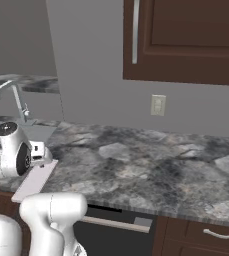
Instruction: The ice cube tray has been filled with water. Take the tray and place it in the freezer to make ice. Close the freezer door after placing the tray.
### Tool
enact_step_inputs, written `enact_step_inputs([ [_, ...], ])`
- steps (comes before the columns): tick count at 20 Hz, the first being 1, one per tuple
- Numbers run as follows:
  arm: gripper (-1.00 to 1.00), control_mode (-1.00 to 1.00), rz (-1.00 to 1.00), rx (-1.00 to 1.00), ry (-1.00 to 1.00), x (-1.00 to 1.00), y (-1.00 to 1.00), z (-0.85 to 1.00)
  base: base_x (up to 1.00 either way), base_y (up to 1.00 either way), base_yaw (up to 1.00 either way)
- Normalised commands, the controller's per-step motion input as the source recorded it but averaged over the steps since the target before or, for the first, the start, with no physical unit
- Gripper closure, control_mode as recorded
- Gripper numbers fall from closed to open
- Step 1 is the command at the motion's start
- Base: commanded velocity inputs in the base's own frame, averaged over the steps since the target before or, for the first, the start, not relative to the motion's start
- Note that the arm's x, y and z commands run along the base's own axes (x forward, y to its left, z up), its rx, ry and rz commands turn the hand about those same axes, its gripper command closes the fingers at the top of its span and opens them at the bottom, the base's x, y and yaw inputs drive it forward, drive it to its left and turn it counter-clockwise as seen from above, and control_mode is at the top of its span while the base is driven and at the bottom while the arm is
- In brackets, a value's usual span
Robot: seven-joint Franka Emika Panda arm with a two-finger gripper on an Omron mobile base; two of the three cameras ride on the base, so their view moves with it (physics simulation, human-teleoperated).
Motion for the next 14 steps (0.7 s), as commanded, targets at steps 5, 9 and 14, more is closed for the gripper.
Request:
enact_step_inputs([
  [5,-1.0,-1.0,0.18,-0.26,0.0,-0.56,0.2,0.12,0.0,0.0,0.0],
  [9,-1.0,-1.0,0.14,-0.19,0.0,-0.39,0.21,0.04,0.0,0.0,0.0],
  [14,-1.0,-1.0,0.11,-0.14,0.0,-0.24,0.14,0.0,0.0,0.0,0.0],
])
